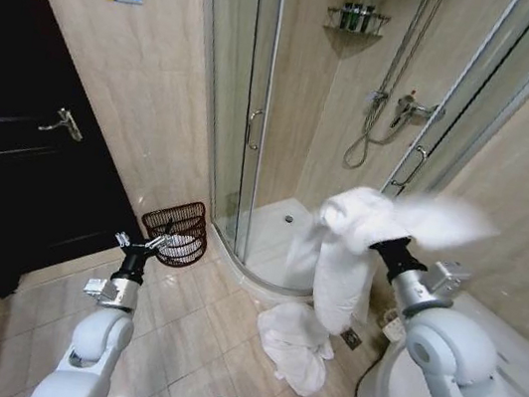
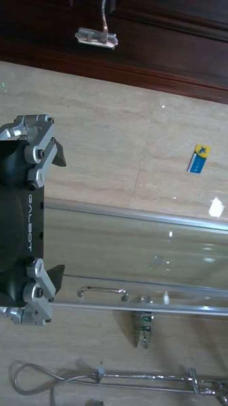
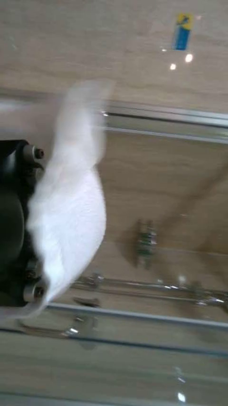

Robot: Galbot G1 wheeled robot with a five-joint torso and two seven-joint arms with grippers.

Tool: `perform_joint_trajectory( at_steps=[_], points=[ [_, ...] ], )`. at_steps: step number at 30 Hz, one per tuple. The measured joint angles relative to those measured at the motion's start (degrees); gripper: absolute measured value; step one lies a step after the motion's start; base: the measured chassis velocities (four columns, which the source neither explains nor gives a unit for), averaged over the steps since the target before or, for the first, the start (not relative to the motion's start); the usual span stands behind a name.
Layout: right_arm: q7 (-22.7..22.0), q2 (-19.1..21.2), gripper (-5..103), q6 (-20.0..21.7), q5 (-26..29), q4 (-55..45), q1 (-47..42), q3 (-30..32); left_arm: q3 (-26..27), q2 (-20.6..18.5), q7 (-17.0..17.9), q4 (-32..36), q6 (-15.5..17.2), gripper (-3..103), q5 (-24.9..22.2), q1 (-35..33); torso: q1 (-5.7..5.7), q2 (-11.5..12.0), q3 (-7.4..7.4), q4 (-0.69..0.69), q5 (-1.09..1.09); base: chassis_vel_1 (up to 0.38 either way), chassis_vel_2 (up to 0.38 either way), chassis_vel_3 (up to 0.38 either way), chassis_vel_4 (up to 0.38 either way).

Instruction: Discard the used towel into the hamper.

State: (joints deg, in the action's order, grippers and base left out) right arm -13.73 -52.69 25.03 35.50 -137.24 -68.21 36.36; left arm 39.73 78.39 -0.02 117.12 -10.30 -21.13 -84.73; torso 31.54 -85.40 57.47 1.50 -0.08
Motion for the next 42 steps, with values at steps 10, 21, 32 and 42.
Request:
perform_joint_trajectory(
  at_steps=[10, 21, 32, 42],
  points=[
    [-1.4, 0.2, 9, -0.2, 0.7, -2.5, -5.3, 2.7, -1.1, -0.2, -0.7, -0.5, -0.3, 100, 0.2, 0.0, 0.0, 0.0, 0.01, 0.0, 0.08, 0.0, 0.0, 0.0, 0.0],
    [-24.7, -1.1, 9, 16.9, 54.1, -3.3, -4.6, 3.2, -1.1, -1.3, -1.0, -1.0, -0.8, 100, -0.2, -0.1, 0.0, 0.0, 0.01, 0.01, 0.07, 0.0, 0.0, 0.0, 0.0],
    [-1.5, 1.0, 9, 1.7, 22.4, -0.5, -3.8, 2.1, -1.2, -0.7, -1.1, -1.1, -1.0, 100, -0.1, 0.2, 0.0, 0.0, 0.01, 0.01, 0.08, 0.0, 0.0, 0.0, 0.0],
    [5.3, 4.3, 9, -11.6, -1.2, 3.2, -3.9, 6.2, -0.9, -0.1, 2.7, 2.2, 1.7, 100, 1.9, -1.5, 0.01, 0.0, 0.02, -0.01, 0.1, 0.0, 0.0, 0.0, 0.0]
  ],
)
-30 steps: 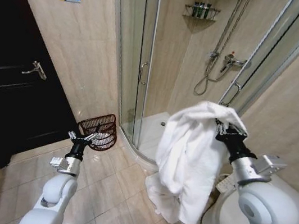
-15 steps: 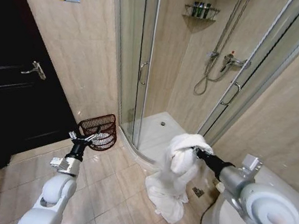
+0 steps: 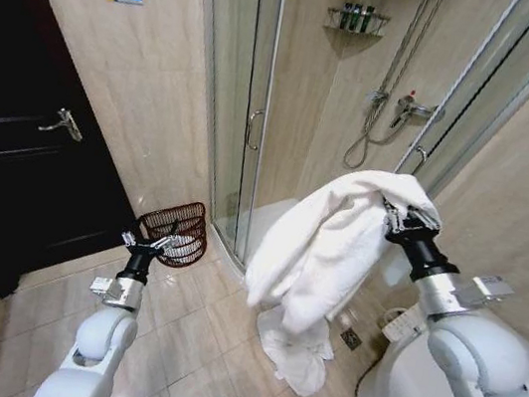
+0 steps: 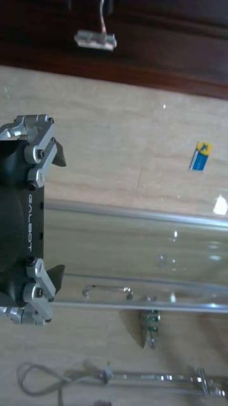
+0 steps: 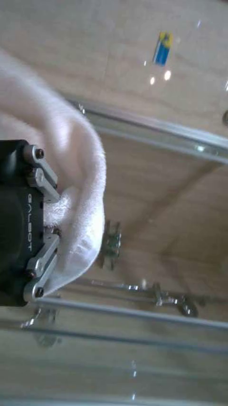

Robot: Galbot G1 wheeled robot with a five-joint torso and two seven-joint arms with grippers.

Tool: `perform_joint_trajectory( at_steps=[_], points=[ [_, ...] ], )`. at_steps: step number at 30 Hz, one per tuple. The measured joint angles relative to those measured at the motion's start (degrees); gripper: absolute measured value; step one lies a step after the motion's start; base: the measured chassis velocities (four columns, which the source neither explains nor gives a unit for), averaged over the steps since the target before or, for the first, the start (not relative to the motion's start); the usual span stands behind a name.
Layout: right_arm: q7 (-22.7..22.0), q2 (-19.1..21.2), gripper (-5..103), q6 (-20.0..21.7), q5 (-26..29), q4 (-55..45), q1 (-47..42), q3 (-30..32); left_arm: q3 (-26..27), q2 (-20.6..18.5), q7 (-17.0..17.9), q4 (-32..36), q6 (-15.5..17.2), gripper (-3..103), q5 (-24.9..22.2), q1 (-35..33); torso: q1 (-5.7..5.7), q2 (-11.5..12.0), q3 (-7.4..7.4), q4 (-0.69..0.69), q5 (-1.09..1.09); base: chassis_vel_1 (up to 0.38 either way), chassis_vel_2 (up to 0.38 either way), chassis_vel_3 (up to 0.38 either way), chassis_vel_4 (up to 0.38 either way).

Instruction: Discard the used towel into the hamper.

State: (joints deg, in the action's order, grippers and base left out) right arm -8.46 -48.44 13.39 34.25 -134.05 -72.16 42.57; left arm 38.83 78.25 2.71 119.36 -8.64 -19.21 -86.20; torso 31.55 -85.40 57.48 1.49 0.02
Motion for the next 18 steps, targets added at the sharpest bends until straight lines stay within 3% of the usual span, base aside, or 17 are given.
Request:
perform_joint_trajectory(
  at_steps=[6, 11, 18],
  points=[
    [-0.1, 0.7, 9, 1.8, 4.0, 1.3, 0.6, 3.2, -0.2, -0.2, 2.7, 1.7, 0.6, 100, 0.6, -1.1, -0.01, 0.0, 0.0, 0.01, -0.01, 0.0, 0.0, 0.0, 0.0],
    [0.6, 1.3, 9, 3.3, 8.3, 1.5, 2.8, 1.9, 0.0, 1.2, 2.6, 1.9, -0.2, 100, 2.6, -0.2, 0.0, 0.0, 0.0, 0.02, -0.03, 0.0, 0.0, 0.0, 0.0],
    [1.4, 0.1, 9, 6.0, 9.4, 0.3, 4.2, 0.1, -0.2, 3.8, 2.4, 2.6, -0.7, 100, 4.8, -0.9, 0.0, 0.0, 0.0, 0.0, -0.01, 0.0, 0.0, 0.0, 0.0]
  ],
)
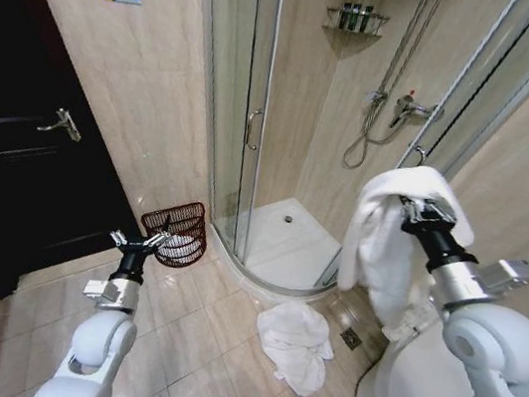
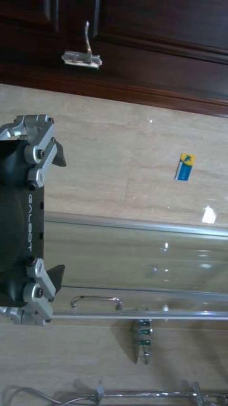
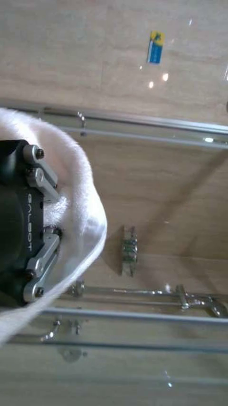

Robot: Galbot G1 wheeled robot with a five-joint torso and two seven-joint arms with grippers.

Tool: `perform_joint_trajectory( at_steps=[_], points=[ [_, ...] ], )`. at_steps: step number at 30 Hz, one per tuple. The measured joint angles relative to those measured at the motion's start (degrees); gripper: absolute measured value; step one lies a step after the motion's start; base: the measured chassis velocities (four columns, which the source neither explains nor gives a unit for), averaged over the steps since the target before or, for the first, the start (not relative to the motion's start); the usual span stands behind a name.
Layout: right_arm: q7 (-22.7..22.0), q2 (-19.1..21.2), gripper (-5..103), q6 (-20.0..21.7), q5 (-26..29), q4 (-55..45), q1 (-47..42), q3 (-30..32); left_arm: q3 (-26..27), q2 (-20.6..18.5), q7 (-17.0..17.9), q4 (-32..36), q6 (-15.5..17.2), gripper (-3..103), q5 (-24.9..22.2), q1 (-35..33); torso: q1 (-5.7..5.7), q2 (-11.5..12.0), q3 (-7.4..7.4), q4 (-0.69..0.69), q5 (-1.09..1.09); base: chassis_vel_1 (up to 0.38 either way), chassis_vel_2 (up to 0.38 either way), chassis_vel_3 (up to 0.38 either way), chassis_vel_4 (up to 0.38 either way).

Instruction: Discard the used towel into the hamper.

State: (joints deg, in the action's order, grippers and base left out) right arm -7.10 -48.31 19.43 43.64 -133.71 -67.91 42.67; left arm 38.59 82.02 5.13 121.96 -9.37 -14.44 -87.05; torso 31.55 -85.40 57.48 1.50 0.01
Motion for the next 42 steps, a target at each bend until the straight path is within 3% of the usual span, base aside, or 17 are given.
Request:
perform_joint_trajectory(
  at_steps=[4, 12, 42],
  points=[
    [1.2, -2.7, 9, 0.4, -1.4, -2.0, -2.1, -0.8, -0.2, 1.8, -0.1, 0.7, -0.7, 100, 1.7, -1.6, 0.0, 0.0, -0.01, 0.0, -0.02, 0.0, 0.0, 0.0, 0.0],
    [3.8, -7.2, 9, 0.5, -4.3, -4.4, -4.8, -1.5, -0.1, 1.3, -0.1, 3.6, -0.3, 100, 2.8, -3.1, -0.01, 0.0, -0.01, 0.0, -0.01, 0.0, 0.0, 0.0, 0.0],
    [7.9, -8.5, 9, -2.6, -9.4, -1.3, -8.3, -2.2, -1.1, 3.1, -0.3, 5.8, 0.1, 100, 4.8, -3.9, -0.01, 0.0, 0.0, 0.0, -0.01, 0.006, 0.006, -0.005, -0.004]
  ],
)
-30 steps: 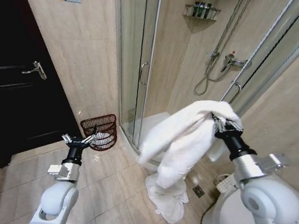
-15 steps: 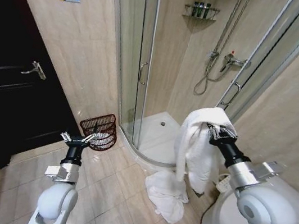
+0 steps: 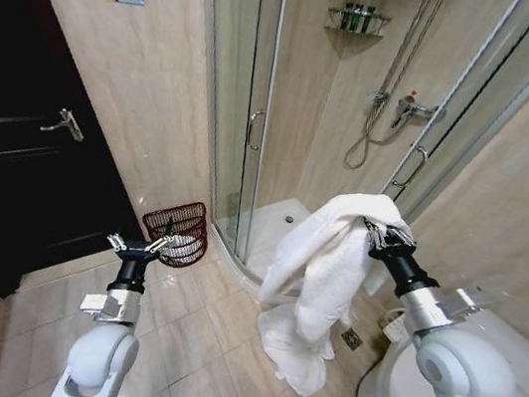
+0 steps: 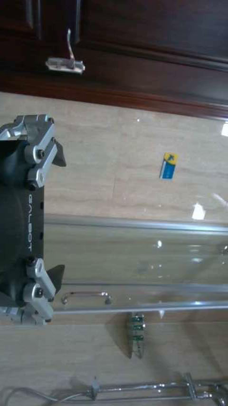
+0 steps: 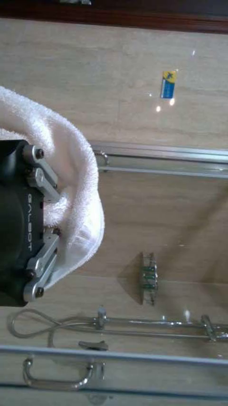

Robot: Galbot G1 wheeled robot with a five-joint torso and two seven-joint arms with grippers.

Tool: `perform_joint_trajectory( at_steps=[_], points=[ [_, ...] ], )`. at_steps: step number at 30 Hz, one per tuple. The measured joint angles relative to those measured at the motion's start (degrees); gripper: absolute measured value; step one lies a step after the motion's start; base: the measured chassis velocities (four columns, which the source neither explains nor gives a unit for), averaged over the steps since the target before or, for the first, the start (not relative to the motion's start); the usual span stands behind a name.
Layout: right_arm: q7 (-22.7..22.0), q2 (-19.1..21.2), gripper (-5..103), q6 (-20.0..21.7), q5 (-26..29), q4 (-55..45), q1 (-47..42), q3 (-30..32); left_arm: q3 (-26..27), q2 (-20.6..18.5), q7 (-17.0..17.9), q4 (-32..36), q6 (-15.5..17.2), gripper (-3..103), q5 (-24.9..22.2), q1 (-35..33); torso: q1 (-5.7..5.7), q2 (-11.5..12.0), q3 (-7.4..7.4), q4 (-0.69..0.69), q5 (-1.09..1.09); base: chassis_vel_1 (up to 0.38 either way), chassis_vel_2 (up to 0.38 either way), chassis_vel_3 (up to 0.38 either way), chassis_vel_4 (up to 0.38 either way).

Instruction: Discard the used towel into the hamper.

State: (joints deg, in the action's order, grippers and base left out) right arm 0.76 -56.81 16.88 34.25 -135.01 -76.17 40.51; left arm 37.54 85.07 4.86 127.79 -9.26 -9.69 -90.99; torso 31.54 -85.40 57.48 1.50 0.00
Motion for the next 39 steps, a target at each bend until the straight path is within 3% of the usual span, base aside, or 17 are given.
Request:
perform_joint_trajectory(
  at_steps=[6, 39],
  points=[
    [0.1, -0.5, 9, -0.5, -0.1, 1.0, 0.0, 0.0, 0.2, -0.2, 0.0, 0.1, 1.2, 100, -0.1, -0.1, 0.0, 0.0, 0.0, 0.0, 0.0, 0.085, 0.069, -0.083, -0.057],
    [2.8, -2.9, 9, -3.1, -1.8, 4.2, 0.7, -1.7, 0.4, 0.6, 0.4, 0.2, 1.2, 100, 0.2, -0.4, 0.0, 0.0, 0.0, 0.0, 0.0, 0.067, 0.074, -0.047, -0.05]
  ],
)
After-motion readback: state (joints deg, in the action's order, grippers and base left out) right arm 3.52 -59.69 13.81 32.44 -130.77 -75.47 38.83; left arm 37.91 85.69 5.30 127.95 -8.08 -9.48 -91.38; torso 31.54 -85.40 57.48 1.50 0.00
